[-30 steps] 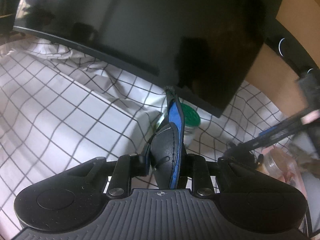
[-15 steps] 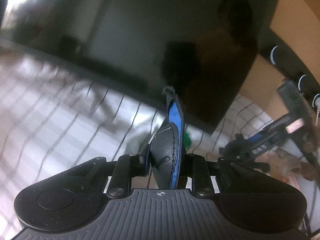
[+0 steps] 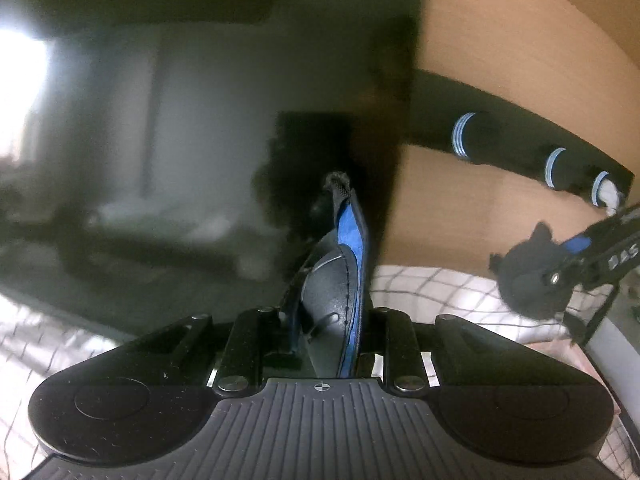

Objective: Organize soft objects
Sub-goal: 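Carry the black pouch and plush cat over the pink box with both grippers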

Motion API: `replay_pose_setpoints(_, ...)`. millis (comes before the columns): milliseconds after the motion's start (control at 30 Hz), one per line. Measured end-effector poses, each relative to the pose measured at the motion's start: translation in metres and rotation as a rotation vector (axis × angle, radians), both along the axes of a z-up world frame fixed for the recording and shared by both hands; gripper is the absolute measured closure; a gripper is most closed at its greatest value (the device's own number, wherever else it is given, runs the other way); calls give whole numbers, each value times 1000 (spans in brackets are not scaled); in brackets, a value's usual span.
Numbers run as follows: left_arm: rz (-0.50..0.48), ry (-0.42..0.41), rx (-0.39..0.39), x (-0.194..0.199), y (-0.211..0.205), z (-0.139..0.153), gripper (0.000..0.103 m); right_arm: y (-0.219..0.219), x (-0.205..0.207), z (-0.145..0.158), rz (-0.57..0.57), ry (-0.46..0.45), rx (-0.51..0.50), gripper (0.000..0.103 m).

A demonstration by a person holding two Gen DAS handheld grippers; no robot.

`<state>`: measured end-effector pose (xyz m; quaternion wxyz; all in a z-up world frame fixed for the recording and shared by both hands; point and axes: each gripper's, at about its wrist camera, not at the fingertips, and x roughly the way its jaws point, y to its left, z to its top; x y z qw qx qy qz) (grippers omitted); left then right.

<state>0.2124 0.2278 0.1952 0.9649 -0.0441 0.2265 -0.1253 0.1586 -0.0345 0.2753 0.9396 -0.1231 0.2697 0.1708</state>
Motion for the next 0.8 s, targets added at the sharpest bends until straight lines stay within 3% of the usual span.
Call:
replay_pose_setpoints(200,-87,-36,20,6,-57,22,77,-60,-32,21,-94,-100,71,22)
replay_pose_setpoints(467,-221,-46,24,11,-133,25,77,-135,-53,19,-243,-124,138,22)
replay_pose_setpoints(700,-396,53,-70,13,-199,3,77,-170,-65,8,-339,-115,192,21)
replay_pose_setpoints(800,-484,123,-109,13,-227,-17,77,-177,-50,-13,-358,-89,203,21)
